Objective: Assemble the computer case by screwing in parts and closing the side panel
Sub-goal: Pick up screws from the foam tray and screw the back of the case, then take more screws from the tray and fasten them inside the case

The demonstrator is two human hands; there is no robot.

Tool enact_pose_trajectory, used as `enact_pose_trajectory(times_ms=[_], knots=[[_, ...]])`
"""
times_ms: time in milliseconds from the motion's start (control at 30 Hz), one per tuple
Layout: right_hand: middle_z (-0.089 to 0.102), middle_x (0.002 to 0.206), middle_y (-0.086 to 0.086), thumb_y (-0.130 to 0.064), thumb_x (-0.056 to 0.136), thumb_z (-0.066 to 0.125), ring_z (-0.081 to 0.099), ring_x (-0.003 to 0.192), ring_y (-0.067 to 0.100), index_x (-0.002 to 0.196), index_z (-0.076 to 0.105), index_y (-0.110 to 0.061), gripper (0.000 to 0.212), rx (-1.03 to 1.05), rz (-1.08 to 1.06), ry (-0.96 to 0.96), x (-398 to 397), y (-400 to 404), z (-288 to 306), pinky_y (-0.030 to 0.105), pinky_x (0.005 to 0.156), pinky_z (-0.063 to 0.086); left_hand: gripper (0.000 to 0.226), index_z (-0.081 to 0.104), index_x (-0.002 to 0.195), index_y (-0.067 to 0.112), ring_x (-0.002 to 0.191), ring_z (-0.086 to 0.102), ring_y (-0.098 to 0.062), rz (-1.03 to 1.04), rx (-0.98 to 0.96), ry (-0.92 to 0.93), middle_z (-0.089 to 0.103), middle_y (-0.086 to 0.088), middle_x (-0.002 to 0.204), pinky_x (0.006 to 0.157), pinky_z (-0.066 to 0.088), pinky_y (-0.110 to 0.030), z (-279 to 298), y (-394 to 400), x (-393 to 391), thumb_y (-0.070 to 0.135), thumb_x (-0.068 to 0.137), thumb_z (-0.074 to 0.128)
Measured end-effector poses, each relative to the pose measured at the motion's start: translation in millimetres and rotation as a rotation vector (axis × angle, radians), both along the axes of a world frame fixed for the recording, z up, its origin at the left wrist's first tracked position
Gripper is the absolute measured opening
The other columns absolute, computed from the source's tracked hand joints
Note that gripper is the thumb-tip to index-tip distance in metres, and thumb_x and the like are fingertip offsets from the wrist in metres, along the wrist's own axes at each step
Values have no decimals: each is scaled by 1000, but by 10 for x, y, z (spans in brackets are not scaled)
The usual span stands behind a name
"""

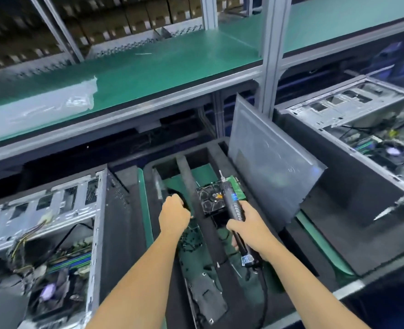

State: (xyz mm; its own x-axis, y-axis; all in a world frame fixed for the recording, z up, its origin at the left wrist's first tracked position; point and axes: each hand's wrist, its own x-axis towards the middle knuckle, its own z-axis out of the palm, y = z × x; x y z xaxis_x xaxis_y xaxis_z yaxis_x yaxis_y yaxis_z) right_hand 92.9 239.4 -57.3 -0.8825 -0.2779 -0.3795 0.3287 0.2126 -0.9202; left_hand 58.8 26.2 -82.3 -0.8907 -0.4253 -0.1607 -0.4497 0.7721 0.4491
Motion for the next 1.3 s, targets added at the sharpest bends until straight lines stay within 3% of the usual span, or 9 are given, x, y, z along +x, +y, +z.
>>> enact_pose_trajectory(times_ms=[133, 300, 400, 733, 900, 1000, 1100, 1167, 1300], knots=[[65, 96, 7, -13, 84, 60, 62, 51, 23, 139, 29, -39, 68, -18, 5, -37, -105, -56, -51, 27, 47, 49, 5, 48, 93, 8, 79, 56, -28, 88, -24, 6, 54, -11, 100, 62, 44, -34, -107, -237, -76, 8, 88, 49], [66, 85, 9, -13, 82, 60, 61, 50, 23, 102, 45, -48, 44, -42, 31, -34, -172, -169, -38, 32, 48, 52, 47, 36, 131, -2, 91, 61, -33, 206, 21, -110, 61, -18, 107, 61, 44, -34, -211, -222, -226, 21, 93, 54], [64, 96, 18, -10, 84, 60, 61, 51, 24, 93, 47, -45, 39, -37, 58, -31, -189, -209, -16, 32, 48, 53, 45, 36, 130, -2, 93, 61, -34, 240, 49, -130, 60, -19, 110, 64, 48, -36, -231, -154, -295, 17, 93, 54], [60, 80, 10, -9, 85, 60, 60, 52, 25, 93, 49, -48, 41, -46, 59, -31, -263, -236, -41, 36, 51, 54, 54, 33, 132, -3, 116, 52, -38, 448, 192, -144, 46, -23, 132, 88, 49, -45, -334, -4, -484, 25, 93, 58], [62, 81, 10, -10, 84, 59, 61, 51, 24, 91, 53, -54, 45, -54, 48, -37, -265, -210, -52, 33, 50, 53, 41, 43, 121, -5, 105, 58, -41, 579, 234, -28, 59, -26, 115, 80, 50, -46, -426, -91, -519, 21, 93, 58], [61, 77, 9, -11, 83, 59, 60, 52, 25, 94, 55, -52, 43, -56, 49, -38, -277, -206, -73, 33, 50, 53, 21, 56, 94, -2, 90, 63, -37, 588, 287, 9, 63, -17, 85, 65, 47, -37, -445, -125, -545, 17, 89, 62], [59, 77, 9, -11, 82, 61, 59, 51, 26, 98, 51, -44, 38, -66, 53, -26, -294, -229, -66, 32, 49, 52, 28, 48, 68, 5, 65, 61, -29, 606, 341, 85, 47, -4, 57, 51, 40, -28, -362, -117, -515, 20, 83, 66], [58, 74, 8, -9, 82, 61, 58, 50, 26, 102, 52, -41, 39, -85, 59, -22, -309, -260, -27, 32, 48, 52, 37, 44, 60, 8, 52, 51, -23, 591, 323, 149, 46, -4, 56, 46, 35, -25, -227, -122, -483, 28, 83, 65], [59, 79, 12, -12, 77, 63, 57, 49, 25, 99, 53, -31, 31, -152, 33, 4, -364, -383, 169, 32, 47, 51, 34, 56, 70, 5, 68, 56, -29, 446, 208, 305, 57, -9, 72, 58, 41, -30, 260, -215, -448, 36, 84, 55]])
